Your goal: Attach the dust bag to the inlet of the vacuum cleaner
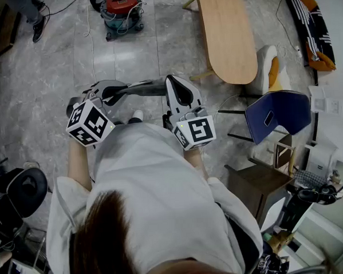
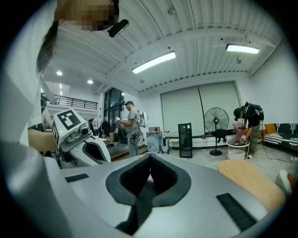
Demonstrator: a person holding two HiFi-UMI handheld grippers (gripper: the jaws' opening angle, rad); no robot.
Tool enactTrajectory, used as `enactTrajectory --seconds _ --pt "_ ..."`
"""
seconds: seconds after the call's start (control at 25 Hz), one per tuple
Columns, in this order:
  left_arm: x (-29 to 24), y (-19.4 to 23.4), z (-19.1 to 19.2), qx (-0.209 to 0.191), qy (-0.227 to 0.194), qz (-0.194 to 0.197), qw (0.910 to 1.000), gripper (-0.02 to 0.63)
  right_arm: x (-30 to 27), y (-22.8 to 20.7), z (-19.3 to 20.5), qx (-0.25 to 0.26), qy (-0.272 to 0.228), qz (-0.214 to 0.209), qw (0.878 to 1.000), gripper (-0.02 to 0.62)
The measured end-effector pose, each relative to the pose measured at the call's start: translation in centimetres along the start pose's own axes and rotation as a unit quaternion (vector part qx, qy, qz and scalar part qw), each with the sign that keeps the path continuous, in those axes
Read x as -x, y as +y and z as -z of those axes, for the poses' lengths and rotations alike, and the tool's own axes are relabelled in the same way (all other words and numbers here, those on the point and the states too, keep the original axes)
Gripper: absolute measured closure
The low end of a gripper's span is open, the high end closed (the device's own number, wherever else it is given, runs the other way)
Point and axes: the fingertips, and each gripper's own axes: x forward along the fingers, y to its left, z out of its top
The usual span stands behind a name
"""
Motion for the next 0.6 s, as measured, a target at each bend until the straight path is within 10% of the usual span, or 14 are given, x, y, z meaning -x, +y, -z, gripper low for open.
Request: enactTrajectory --seconds 0.6 --pt "0.0 0.2 0.7 -0.008 0.016 -0.004 0.9998 0.568 -0.4 0.7 0.2 -0.001 0.006 -0.008 1.000 0.594"
